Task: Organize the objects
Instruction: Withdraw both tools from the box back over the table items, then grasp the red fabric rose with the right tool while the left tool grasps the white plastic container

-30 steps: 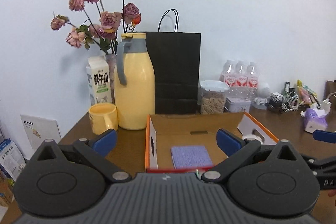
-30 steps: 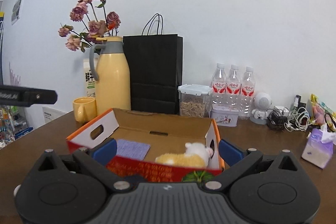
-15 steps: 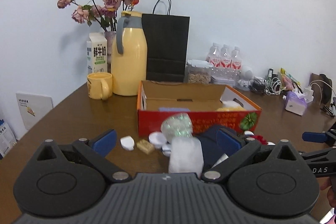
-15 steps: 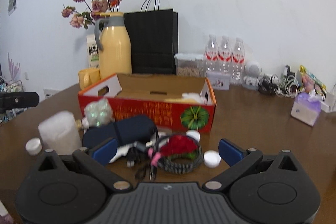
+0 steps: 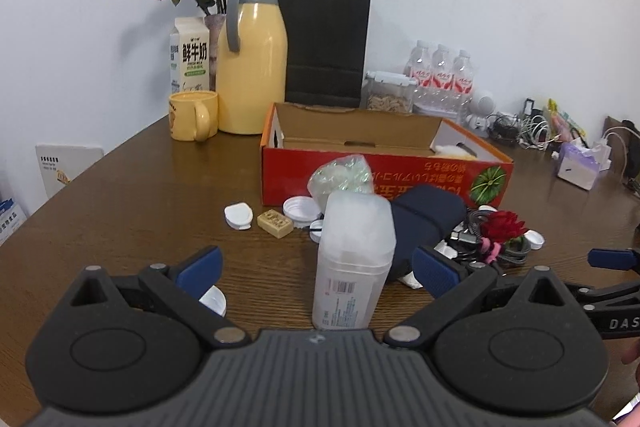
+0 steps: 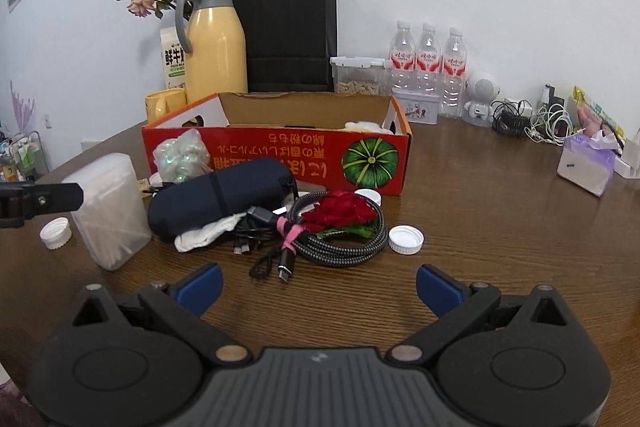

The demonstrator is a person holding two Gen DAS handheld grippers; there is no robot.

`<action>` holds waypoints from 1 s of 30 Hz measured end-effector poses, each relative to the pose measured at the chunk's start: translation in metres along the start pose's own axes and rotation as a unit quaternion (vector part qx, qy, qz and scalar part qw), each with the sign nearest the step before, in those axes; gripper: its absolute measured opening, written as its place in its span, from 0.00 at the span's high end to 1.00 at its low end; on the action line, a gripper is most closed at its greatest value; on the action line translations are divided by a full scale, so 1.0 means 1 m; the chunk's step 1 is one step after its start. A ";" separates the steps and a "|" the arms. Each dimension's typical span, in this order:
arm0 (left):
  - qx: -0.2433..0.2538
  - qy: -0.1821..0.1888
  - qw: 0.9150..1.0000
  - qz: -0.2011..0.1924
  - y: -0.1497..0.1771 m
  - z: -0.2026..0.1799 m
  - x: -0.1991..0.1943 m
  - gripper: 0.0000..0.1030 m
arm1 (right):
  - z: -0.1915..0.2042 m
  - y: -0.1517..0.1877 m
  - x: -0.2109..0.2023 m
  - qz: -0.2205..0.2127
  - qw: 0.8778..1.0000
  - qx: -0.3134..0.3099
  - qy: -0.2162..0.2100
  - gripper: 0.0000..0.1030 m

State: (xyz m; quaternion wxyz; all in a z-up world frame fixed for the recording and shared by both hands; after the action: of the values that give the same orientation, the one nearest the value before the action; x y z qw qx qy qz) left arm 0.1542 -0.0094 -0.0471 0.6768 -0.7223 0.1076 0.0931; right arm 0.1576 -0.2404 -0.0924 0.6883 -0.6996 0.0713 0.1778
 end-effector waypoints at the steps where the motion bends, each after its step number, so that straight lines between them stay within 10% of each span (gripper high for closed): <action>1: -0.002 -0.003 1.000 0.003 0.001 0.000 0.003 0.00 | -0.001 0.001 0.001 0.001 1.000 0.000 0.000 0.00; 13: 0.008 -0.018 1.000 0.018 0.014 -0.008 0.031 0.01 | -0.011 0.004 0.014 0.006 1.000 0.007 0.004 0.00; 21: 0.004 -0.017 1.000 0.015 0.015 -0.012 0.045 0.28 | -0.014 0.003 0.026 0.009 1.000 0.000 0.002 0.00; 25: 0.006 -0.005 1.000 0.012 0.016 -0.015 0.046 0.59 | -0.020 -0.008 0.040 0.001 1.000 -0.008 0.004 0.00; 30: 0.011 -0.004 1.000 0.008 0.018 -0.018 0.047 0.58 | -0.028 -0.021 0.063 -0.002 1.000 0.003 -0.006 0.10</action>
State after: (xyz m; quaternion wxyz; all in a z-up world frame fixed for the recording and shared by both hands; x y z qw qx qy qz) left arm 0.1937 -0.0294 -0.0759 0.6844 -0.7134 0.1122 0.1002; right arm 0.2276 -0.2576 -0.0955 0.6914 -0.6966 0.0665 0.1799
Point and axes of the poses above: each gripper's, at about its wrist camera, not at the fingertips, and x roughly the way its jaws point, z to its left, y to its underside, the point moved 7 cm from there along x, roughly the way its jaws point, and after that the axes turned 11 degrees about -z, right-handed, at the moved point
